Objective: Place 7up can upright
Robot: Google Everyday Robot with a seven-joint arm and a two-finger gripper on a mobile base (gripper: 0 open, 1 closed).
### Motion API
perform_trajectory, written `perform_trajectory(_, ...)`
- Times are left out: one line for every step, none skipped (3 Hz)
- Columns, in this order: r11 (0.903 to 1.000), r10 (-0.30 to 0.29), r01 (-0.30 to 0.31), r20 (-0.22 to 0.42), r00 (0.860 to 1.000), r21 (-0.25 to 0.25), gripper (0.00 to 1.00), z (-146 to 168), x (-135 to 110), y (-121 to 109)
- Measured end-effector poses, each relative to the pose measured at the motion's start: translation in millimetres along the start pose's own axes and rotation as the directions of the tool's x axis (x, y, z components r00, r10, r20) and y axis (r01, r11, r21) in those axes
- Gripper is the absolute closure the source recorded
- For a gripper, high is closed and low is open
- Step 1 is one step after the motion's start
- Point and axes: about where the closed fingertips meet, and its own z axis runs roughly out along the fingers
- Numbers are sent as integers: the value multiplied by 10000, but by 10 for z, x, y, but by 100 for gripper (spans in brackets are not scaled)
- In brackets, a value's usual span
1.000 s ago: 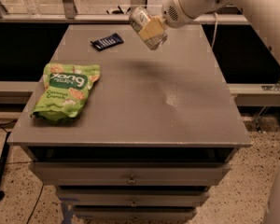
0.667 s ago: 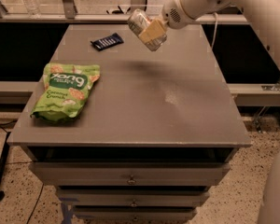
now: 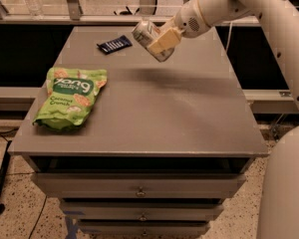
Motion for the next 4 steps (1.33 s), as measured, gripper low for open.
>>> perform_trajectory(9940, -135, 221, 808, 9966, -1068, 100, 48, 4, 63)
perform_trajectory(9860, -144, 443, 1821, 9832, -1610, 100, 30, -29, 98)
perform_trajectory(9819, -58, 627, 3029, 9530, -1786, 100, -41, -74, 103)
perform_trajectory(9826, 45, 694, 3957, 9184, -1723, 100, -121, -109, 88)
